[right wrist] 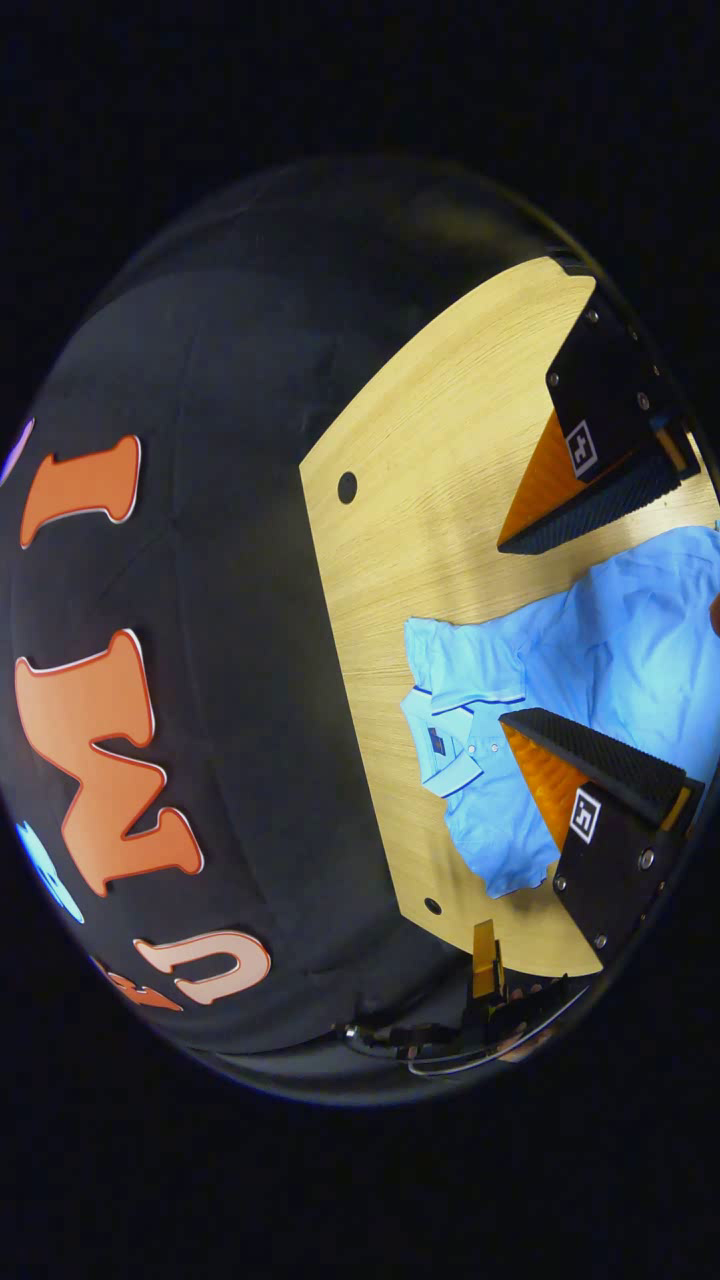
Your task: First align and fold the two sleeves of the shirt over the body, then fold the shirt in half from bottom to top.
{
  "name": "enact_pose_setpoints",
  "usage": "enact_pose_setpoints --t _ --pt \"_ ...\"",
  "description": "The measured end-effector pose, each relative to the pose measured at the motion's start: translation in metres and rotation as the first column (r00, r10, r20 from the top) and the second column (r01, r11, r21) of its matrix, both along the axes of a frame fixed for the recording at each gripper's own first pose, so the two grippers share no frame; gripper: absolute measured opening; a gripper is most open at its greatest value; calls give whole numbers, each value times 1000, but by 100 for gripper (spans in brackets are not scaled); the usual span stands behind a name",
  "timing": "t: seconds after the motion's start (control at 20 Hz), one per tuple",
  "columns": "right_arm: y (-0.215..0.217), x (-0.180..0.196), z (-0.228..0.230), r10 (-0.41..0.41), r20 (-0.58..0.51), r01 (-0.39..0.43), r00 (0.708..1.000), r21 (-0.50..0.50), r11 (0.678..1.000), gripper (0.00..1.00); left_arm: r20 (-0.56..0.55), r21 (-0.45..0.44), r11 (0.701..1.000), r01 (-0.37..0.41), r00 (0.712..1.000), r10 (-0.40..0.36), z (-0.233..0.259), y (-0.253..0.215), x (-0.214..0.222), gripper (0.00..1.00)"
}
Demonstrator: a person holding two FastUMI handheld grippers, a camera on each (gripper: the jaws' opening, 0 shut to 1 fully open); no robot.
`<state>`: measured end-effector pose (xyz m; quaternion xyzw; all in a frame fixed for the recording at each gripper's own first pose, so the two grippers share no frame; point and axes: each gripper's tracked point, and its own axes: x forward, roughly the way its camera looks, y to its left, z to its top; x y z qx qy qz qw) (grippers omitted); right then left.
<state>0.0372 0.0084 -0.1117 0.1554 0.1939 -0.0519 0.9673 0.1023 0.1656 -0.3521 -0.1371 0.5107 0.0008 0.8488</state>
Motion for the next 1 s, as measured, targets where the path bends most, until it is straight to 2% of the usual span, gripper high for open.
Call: enact_pose_setpoints --t 0.15,0.25,0.3,0.4,0.5,0.55,0.6,0.7,0.75,0.85,0.95,1.0 --pt "-11 -23 -5 -35 12 35 999 6 999 97 -90 -3 1000 -13 996 12 -25 0 5 98" --pt "-15 -37 -7 -48 14 48 999 7 999 97 -138 22 1000 -13 990 16 -45 -1 7 97" --pt "-17 -44 -7 -52 22 52 998 7 999 97 -162 39 999 -17 987 23 -53 1 8 100" --pt "-19 -56 -5 -56 39 55 998 12 998 97 -214 58 998 -39 976 51 -69 1 8 96" --pt "-24 -68 -10 -65 42 64 997 17 998 97 -251 71 996 -48 966 64 -81 0 10 100" --pt "-25 -73 -12 -70 42 69 997 23 997 97 -257 87 995 -39 964 60 -86 1 11 96" --pt "-28 -78 -13 -78 40 77 996 28 997 97 -262 108 994 -25 964 53 -90 4 14 100" --pt "-33 -86 -13 -92 47 91 995 30 995 97 -276 143 990 -19 959 58 -96 9 16 95" --pt "-34 -91 -13 -96 52 95 994 32 995 97 -298 144 989 -18 953 60 -99 8 13 96" --pt "-38 -98 -17 -110 48 108 993 37 993 98 -281 142 990 -7 959 47 -98 3 19 85" --pt "-41 -106 -30 -129 19 128 992 45 991 97 -263 131 991 -1 964 36 -96 -1 25 67" --pt "-41 -109 -35 -133 8 132 991 61 989 97 -249 124 992 -14 968 44 -97 -3 29 49"
